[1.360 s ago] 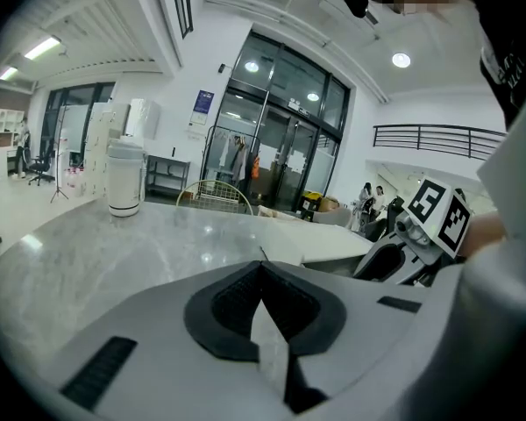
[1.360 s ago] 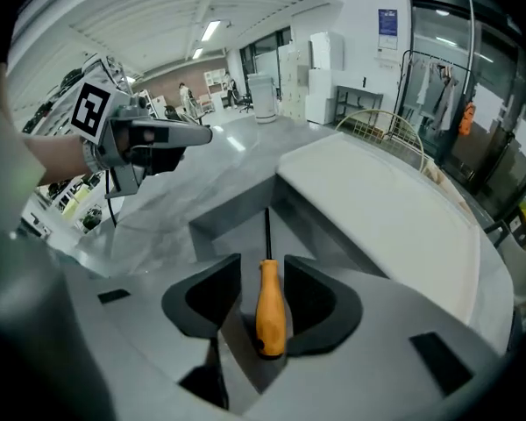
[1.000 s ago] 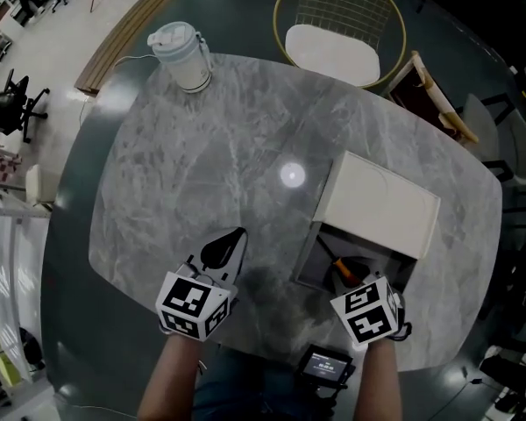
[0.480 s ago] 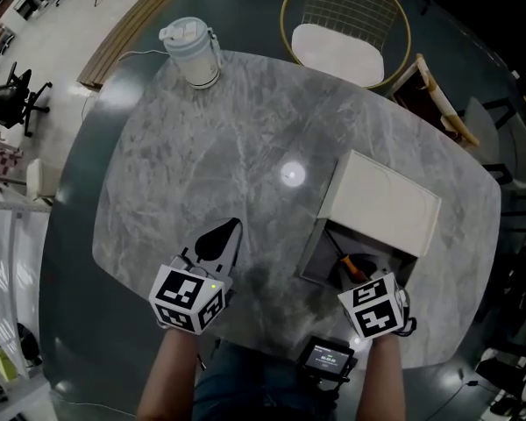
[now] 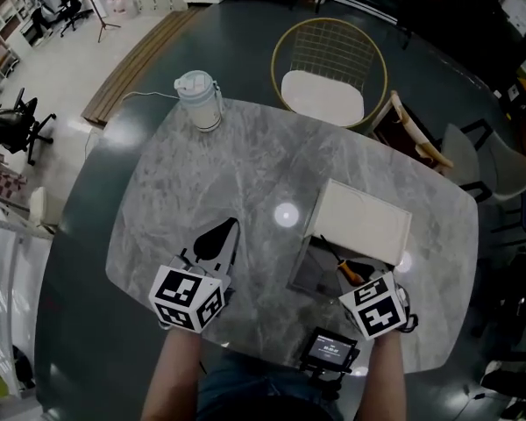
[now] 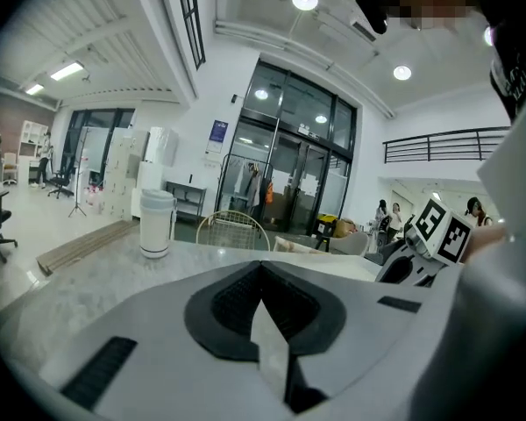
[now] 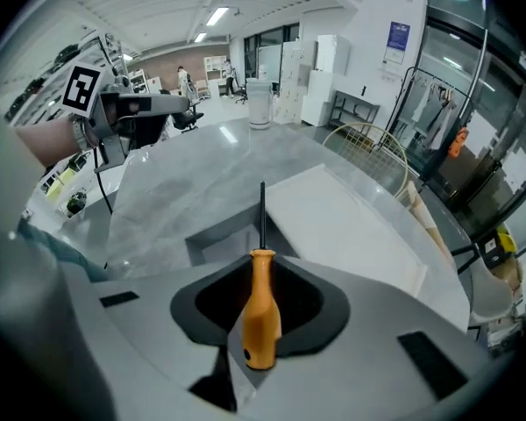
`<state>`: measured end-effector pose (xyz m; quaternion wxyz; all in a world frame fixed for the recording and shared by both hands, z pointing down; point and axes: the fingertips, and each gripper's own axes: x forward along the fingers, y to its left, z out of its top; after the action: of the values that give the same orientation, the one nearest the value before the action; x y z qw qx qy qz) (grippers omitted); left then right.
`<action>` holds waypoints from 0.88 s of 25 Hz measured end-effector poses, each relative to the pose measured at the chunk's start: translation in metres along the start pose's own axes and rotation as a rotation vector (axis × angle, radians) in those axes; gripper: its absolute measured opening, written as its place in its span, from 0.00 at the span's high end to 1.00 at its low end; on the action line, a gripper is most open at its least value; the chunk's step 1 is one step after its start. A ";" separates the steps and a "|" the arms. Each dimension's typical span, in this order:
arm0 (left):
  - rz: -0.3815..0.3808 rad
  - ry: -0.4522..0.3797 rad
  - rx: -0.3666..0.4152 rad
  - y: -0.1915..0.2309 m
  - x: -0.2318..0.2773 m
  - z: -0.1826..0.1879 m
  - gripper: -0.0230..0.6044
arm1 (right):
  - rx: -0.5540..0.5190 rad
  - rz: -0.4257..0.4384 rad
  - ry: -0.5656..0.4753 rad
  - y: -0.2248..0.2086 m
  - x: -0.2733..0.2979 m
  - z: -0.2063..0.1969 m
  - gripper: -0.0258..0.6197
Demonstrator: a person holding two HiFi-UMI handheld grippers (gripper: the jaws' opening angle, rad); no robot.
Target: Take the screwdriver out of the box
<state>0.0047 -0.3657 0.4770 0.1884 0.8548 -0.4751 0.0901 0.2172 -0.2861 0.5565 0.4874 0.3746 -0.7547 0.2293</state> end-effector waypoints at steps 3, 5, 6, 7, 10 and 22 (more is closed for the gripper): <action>0.002 -0.055 0.023 -0.001 -0.005 0.030 0.94 | -0.008 -0.020 -0.036 -0.005 -0.016 0.014 0.82; 0.002 -0.088 0.037 -0.002 -0.008 0.047 0.94 | -0.014 -0.035 -0.058 -0.008 -0.025 0.024 0.82; 0.003 -0.104 0.045 -0.002 -0.009 0.055 0.94 | -0.016 -0.042 -0.070 -0.010 -0.030 0.029 0.82; 0.004 -0.119 0.051 -0.002 -0.010 0.063 0.94 | -0.018 -0.048 -0.084 -0.013 -0.035 0.035 0.82; 0.005 -0.165 0.071 -0.004 -0.014 0.086 0.94 | -0.027 -0.071 -0.131 -0.019 -0.050 0.053 0.82; -0.024 -0.301 0.134 -0.018 -0.028 0.147 0.94 | -0.056 -0.232 -0.469 -0.040 -0.124 0.122 0.82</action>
<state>0.0008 -0.3950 0.3291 0.0588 0.8748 -0.4808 -0.0095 0.2105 -0.3550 0.3924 0.3322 0.4878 -0.8052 0.0576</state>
